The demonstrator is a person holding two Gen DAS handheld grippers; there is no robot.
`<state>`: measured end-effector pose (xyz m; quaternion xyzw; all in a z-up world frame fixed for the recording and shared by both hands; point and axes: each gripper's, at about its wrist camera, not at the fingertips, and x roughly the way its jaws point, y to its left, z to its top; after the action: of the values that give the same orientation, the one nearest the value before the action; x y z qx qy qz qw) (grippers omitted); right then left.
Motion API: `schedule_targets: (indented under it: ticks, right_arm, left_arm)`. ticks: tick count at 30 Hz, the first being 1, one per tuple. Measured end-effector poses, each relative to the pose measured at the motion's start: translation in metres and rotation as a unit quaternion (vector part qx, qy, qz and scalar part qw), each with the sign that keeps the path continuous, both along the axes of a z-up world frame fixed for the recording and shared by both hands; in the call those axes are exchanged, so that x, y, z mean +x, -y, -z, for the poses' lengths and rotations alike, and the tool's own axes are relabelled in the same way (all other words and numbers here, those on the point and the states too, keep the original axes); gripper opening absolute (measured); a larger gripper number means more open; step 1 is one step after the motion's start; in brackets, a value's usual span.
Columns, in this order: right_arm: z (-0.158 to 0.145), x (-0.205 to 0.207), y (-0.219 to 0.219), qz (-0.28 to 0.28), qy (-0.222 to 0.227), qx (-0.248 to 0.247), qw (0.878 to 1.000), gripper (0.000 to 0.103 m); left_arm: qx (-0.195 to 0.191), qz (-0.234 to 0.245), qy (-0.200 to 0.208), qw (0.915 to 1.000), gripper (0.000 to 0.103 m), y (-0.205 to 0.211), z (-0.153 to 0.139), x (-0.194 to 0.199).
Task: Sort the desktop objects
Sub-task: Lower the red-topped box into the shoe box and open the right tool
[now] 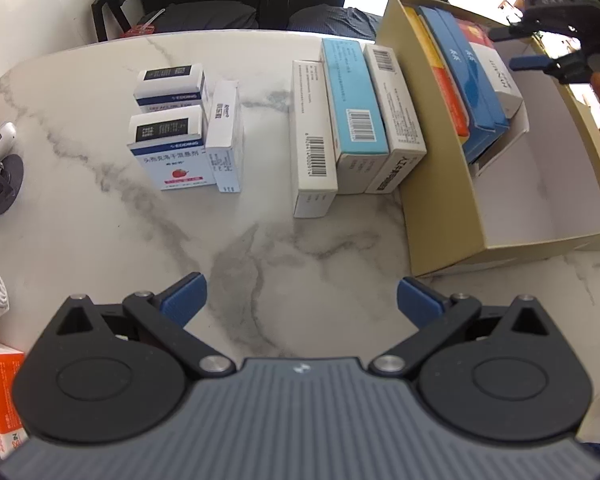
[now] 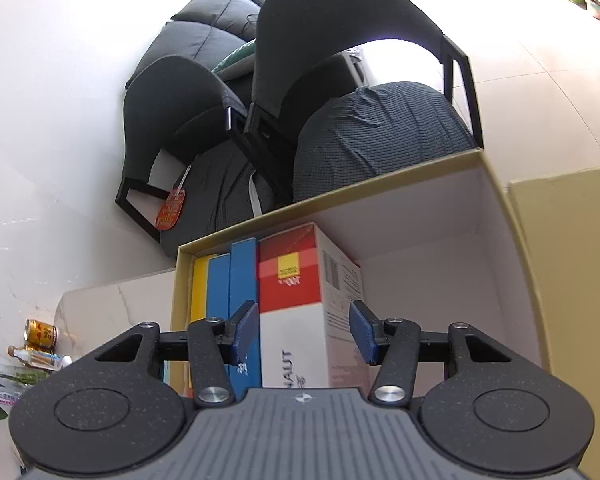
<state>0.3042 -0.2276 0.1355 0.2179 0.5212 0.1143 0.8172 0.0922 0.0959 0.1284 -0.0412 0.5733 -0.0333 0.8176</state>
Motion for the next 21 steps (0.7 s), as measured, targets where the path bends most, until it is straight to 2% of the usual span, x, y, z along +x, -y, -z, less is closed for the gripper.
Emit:
schedule_targets:
  ticks: [6,9,17,21]
  right_arm:
    - [-0.003,-0.022,0.015,0.025,-0.001,0.031,0.999,0.049]
    - [-0.008,-0.034,0.017,0.027,0.001,0.038,0.999,0.042]
    - [-0.025,-0.068,0.015,0.018,0.018,0.039,0.999,0.026]
    - [-0.034,-0.084,0.012,0.011,0.027,0.033,0.999,0.023]
  left_arm:
    - [-0.003,0.002,0.008,1.0,0.103,0.002,0.006,0.012]
    - [-0.003,0.001,0.015,0.9999,0.103,0.003,0.011,0.02]
    - [0.009,0.004,0.037,0.9993,0.103,0.007,0.03,0.044]
    - [0.01,0.004,0.043,0.999,0.103,0.009,0.041,0.054]
